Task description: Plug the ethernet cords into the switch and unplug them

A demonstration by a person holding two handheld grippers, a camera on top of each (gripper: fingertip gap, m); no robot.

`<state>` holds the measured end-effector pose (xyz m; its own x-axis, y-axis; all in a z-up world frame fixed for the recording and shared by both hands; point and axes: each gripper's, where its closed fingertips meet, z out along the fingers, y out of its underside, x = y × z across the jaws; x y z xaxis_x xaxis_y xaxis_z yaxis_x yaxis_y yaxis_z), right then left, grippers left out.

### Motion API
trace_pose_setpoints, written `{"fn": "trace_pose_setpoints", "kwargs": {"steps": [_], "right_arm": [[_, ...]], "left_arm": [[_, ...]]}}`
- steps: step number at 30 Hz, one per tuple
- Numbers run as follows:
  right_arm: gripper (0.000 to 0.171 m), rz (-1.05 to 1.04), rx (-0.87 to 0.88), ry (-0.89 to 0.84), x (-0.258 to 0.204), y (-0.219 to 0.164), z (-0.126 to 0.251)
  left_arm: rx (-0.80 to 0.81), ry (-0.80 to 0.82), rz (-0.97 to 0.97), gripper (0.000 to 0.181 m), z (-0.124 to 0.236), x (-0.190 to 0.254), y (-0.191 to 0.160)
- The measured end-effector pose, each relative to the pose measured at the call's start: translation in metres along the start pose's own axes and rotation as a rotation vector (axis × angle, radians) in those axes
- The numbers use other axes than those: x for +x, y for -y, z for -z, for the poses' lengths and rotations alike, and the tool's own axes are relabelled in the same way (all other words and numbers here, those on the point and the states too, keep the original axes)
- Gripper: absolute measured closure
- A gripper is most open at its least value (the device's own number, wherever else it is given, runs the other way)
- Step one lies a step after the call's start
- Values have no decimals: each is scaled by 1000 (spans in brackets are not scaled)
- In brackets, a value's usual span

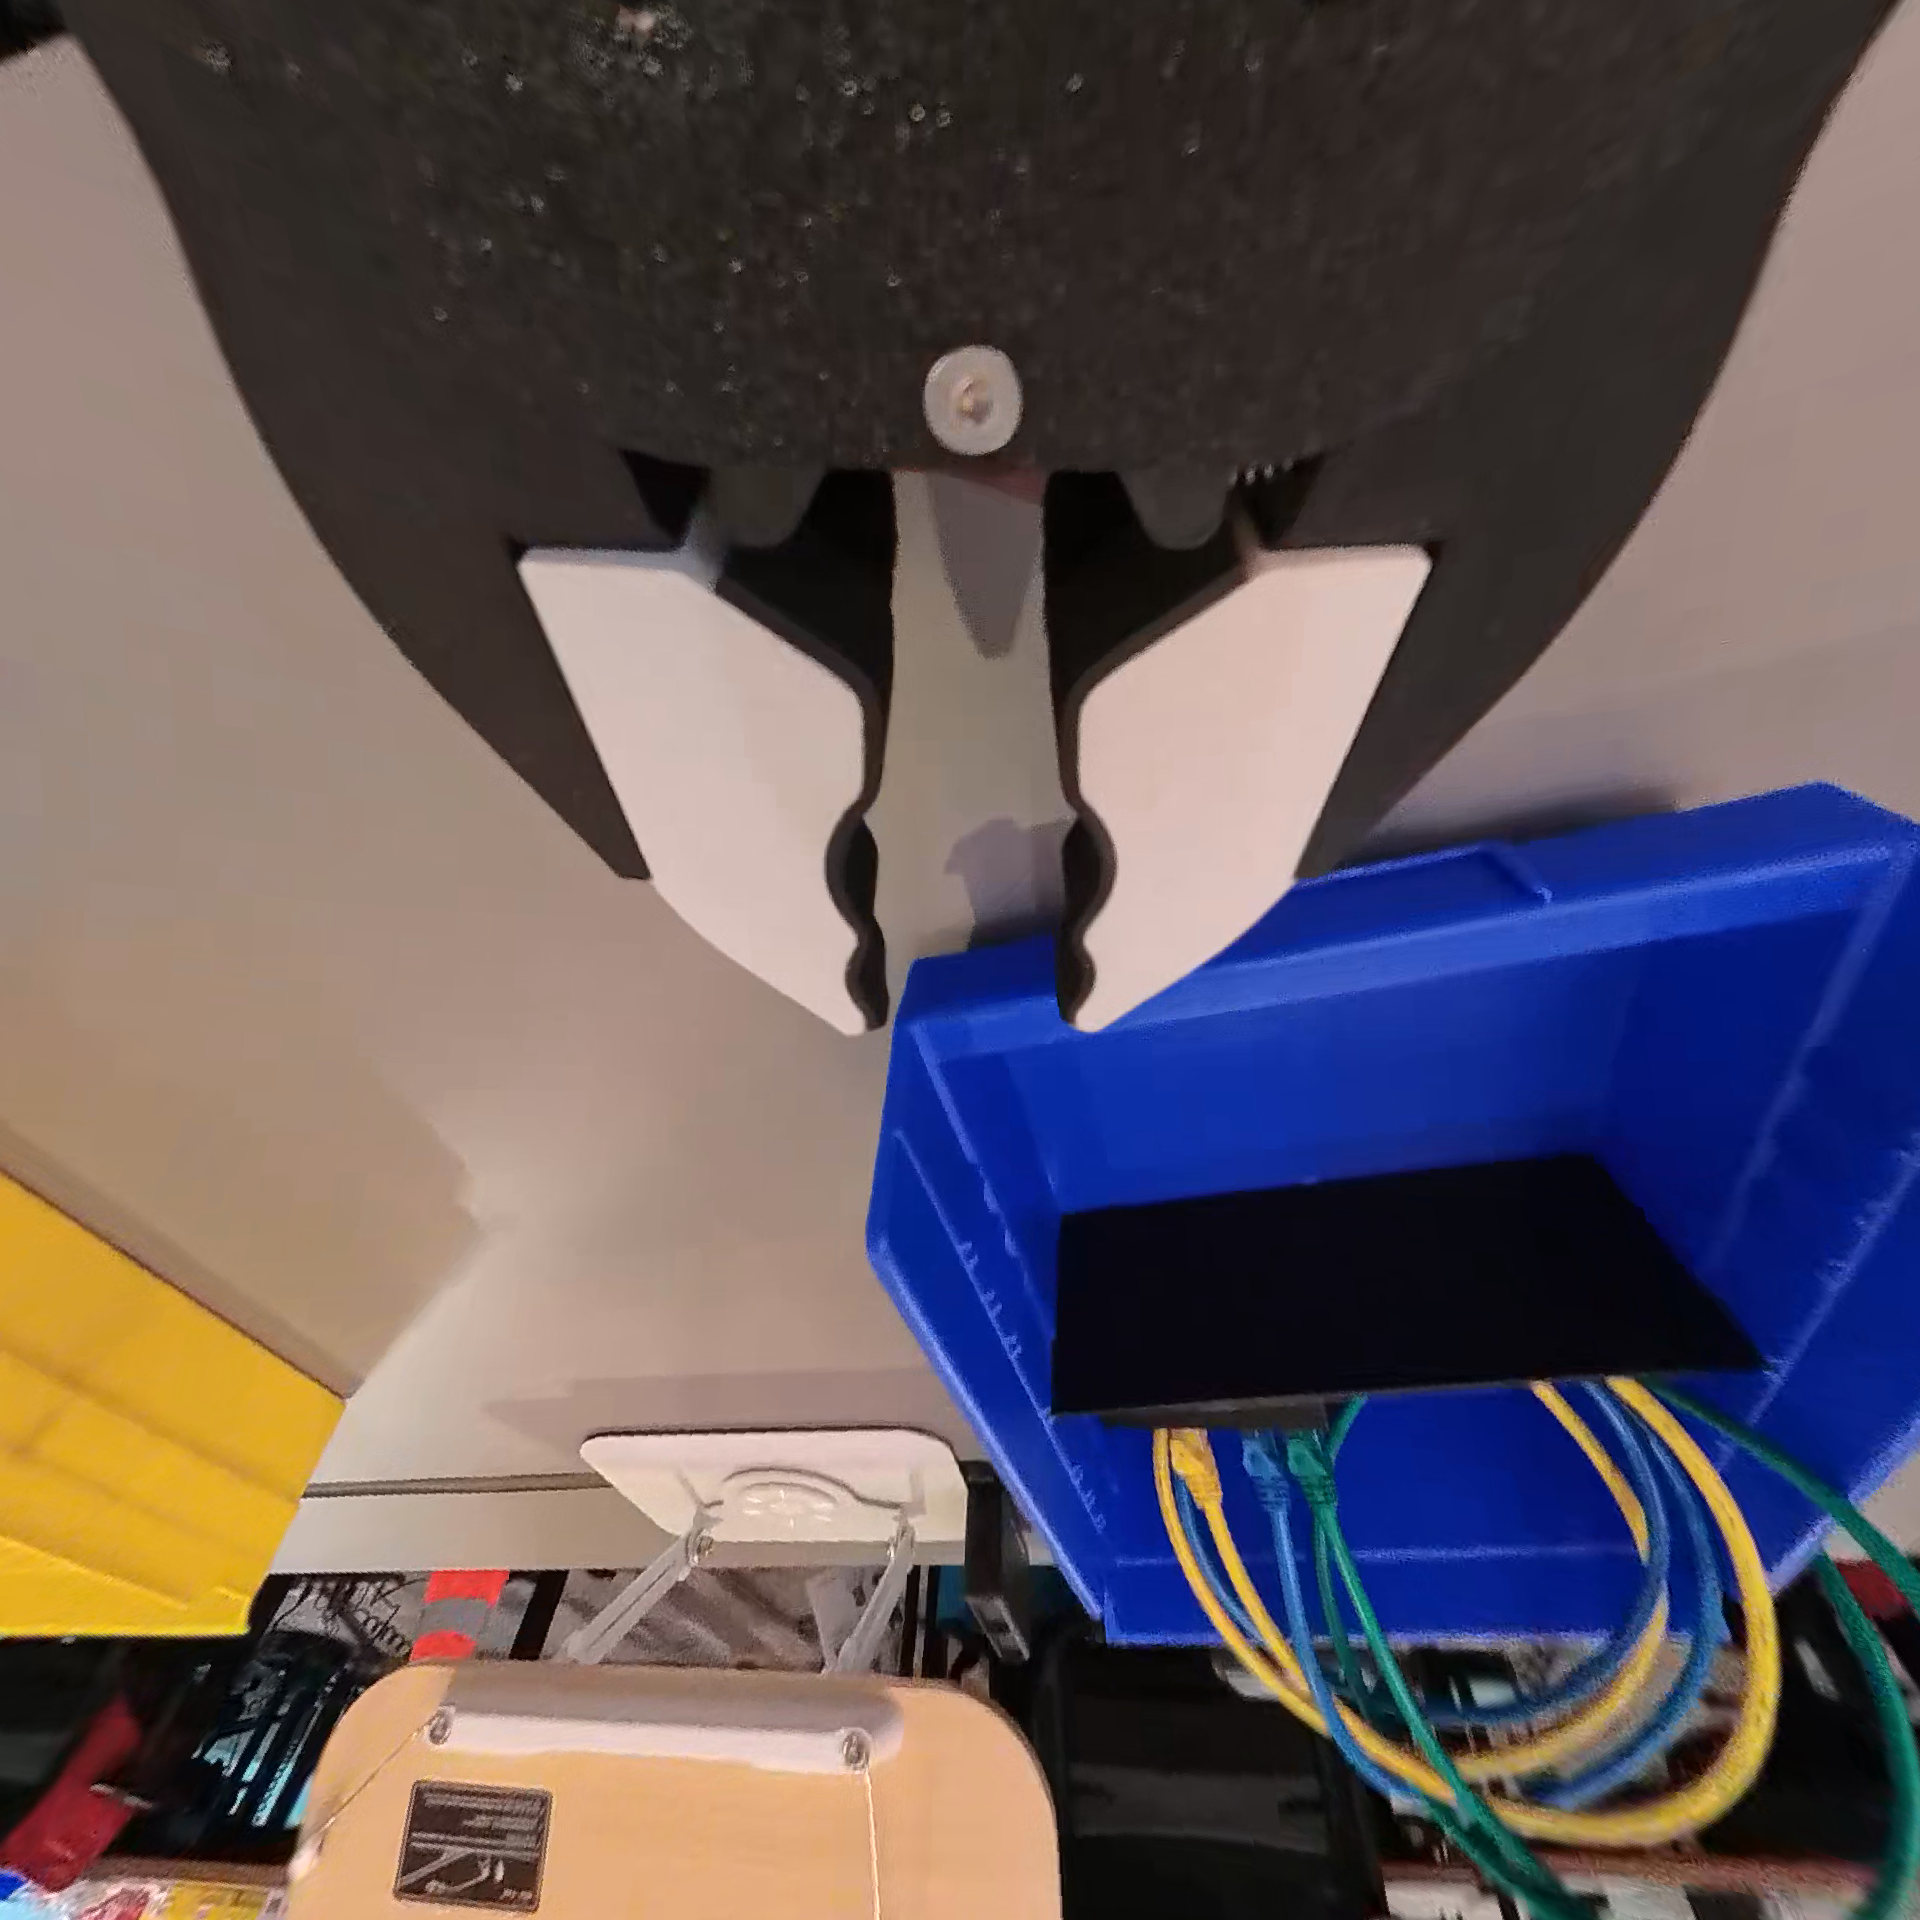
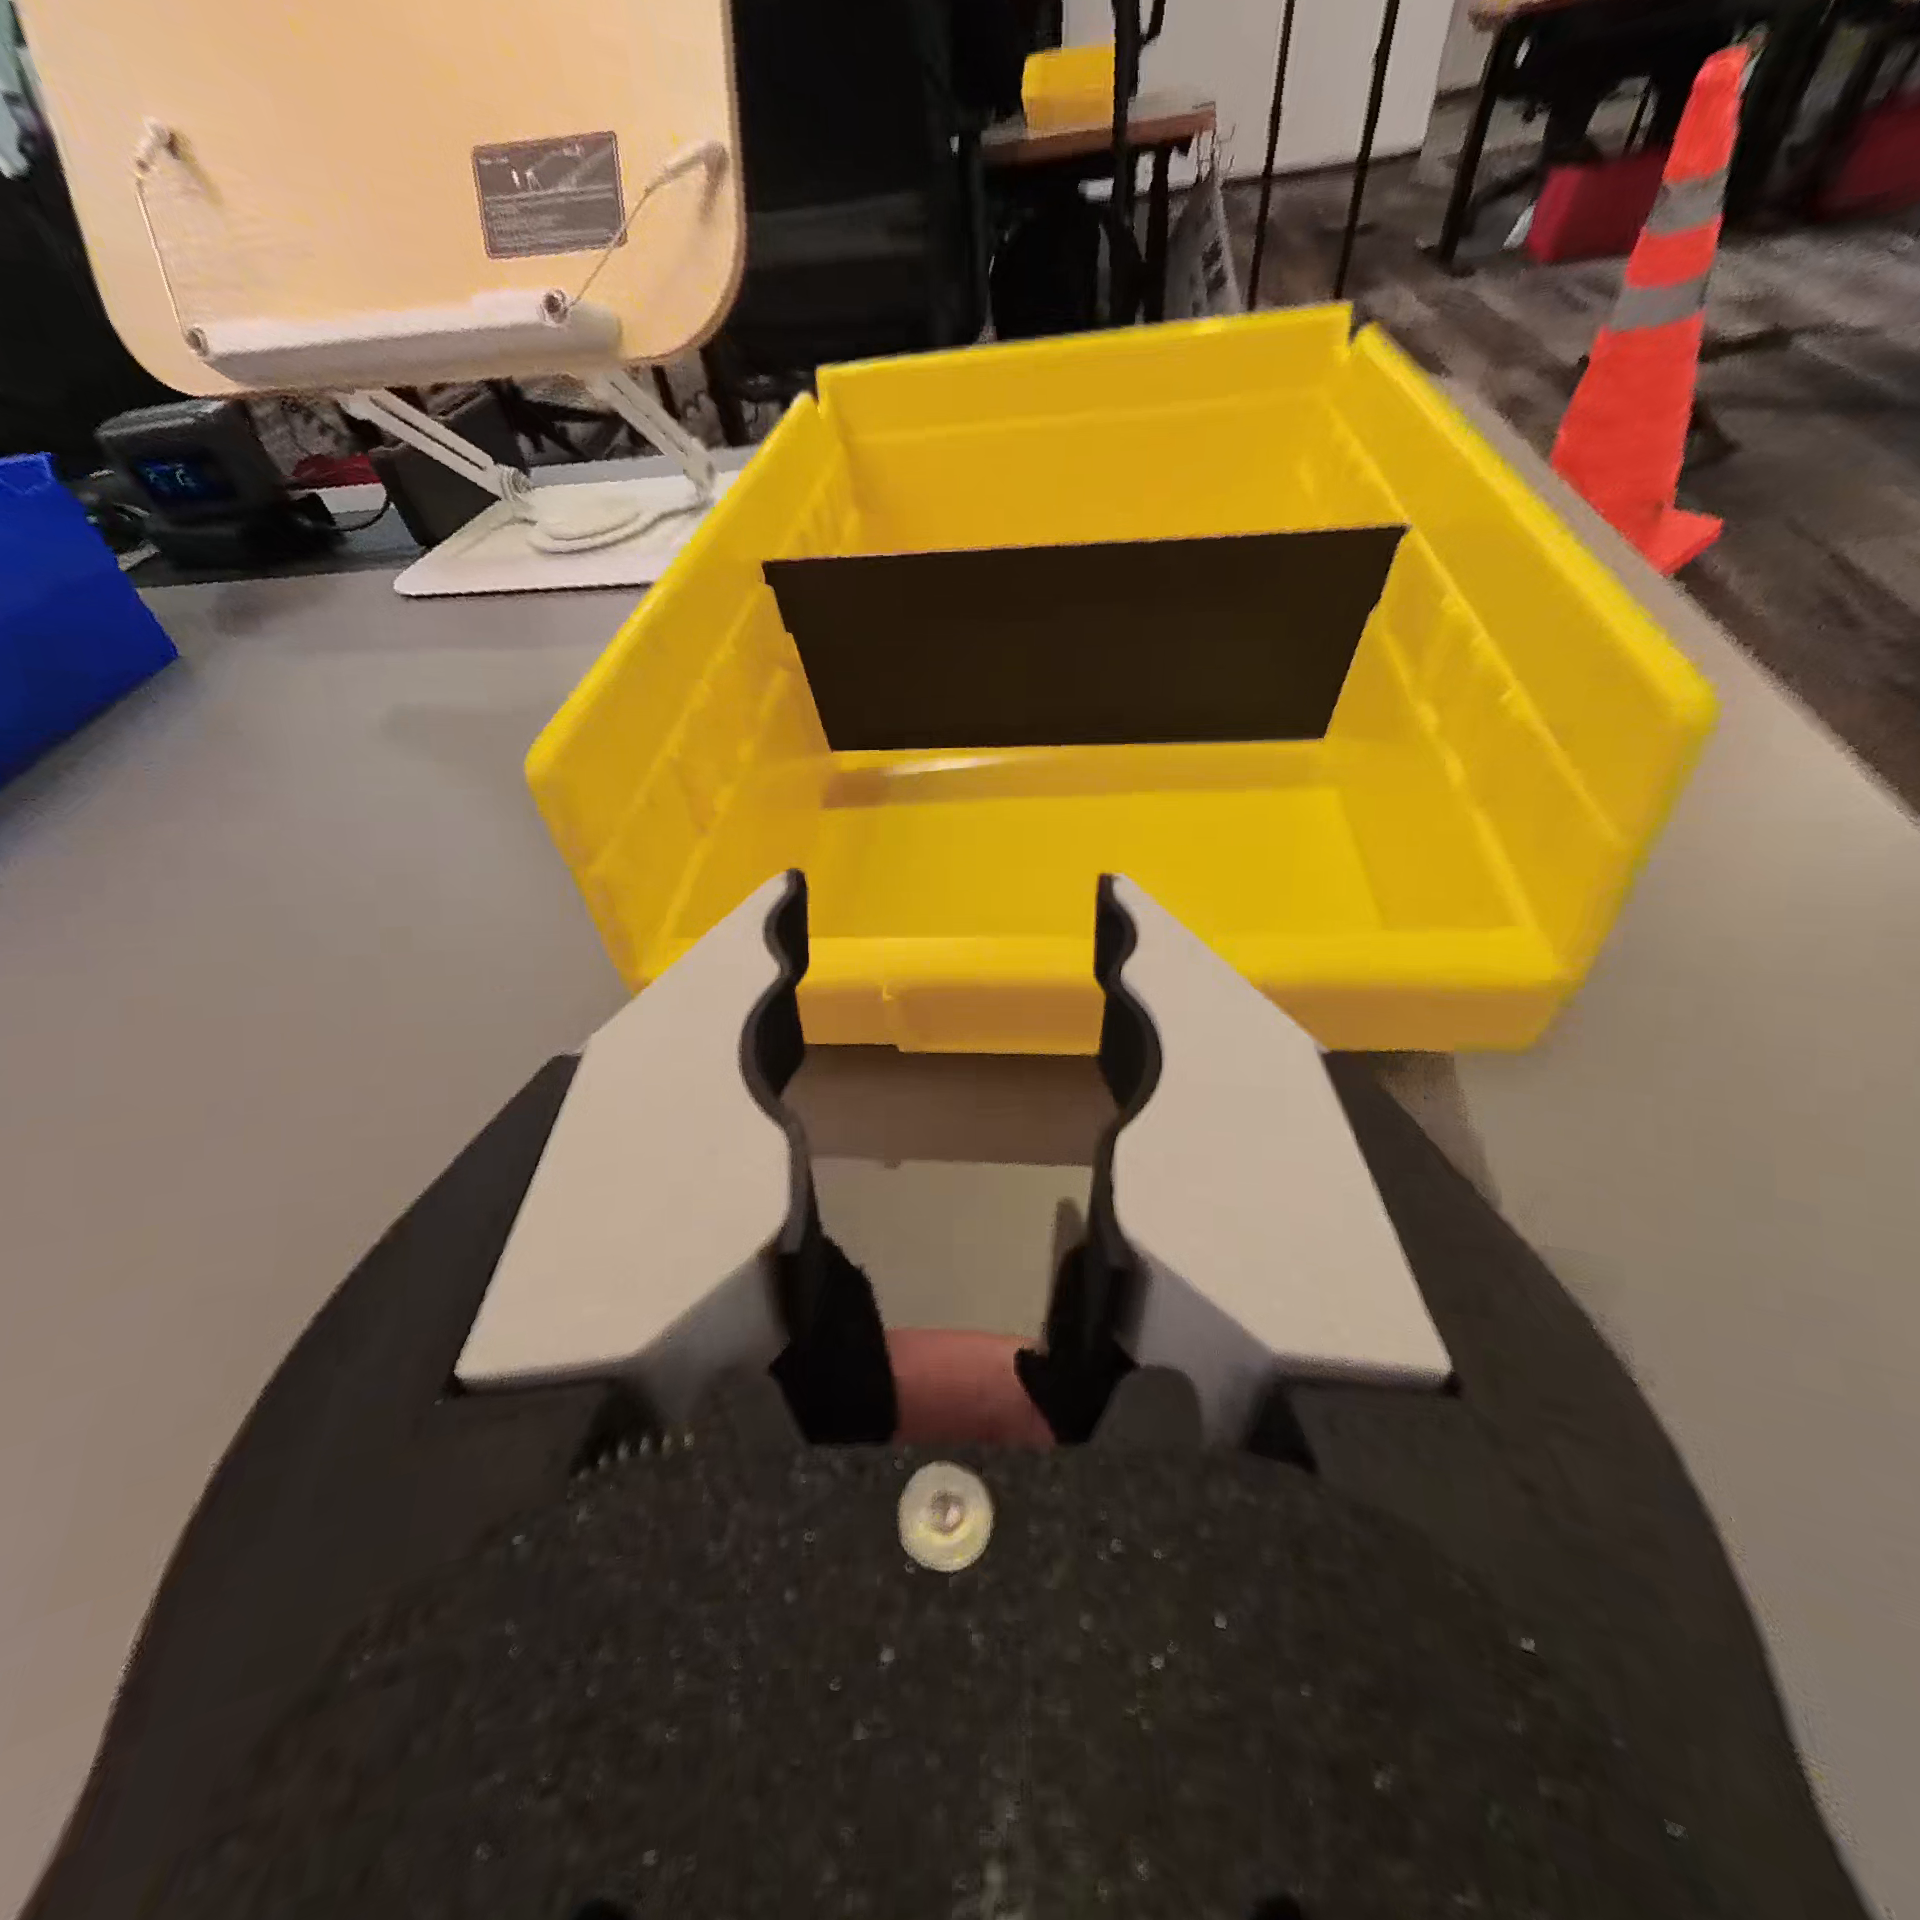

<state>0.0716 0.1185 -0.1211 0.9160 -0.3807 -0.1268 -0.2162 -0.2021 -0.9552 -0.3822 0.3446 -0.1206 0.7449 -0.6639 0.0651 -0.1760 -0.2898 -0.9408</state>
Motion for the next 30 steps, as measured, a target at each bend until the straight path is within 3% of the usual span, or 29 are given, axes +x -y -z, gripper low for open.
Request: {"fn": "trace_pose_setpoints", "kwargs": {"steps": [3,6,12,17,23,30], "right_arm": [[116,-64,-29,24,0,-2,-16],[115,19,-60,-39,14,-4,-27],[117,9,-81,-43,25,-7,-23],[117,67,-117,-61,29,-14,-20],[117,-11,-120,-37,35,-15,-24],[117,24,-111,37,6,-20,-3]], "left_arm": [[-26,-36,54,146,7,5,-9],[45,-3,45,147,12,-2,3],[23,115,17,149,-3,-31,-2],[-3,57,136,146,-21,-35,-3],[-38,117,36,146,-24,-39,-8],[-72,88,-45,144,17,-17,-22]]}}
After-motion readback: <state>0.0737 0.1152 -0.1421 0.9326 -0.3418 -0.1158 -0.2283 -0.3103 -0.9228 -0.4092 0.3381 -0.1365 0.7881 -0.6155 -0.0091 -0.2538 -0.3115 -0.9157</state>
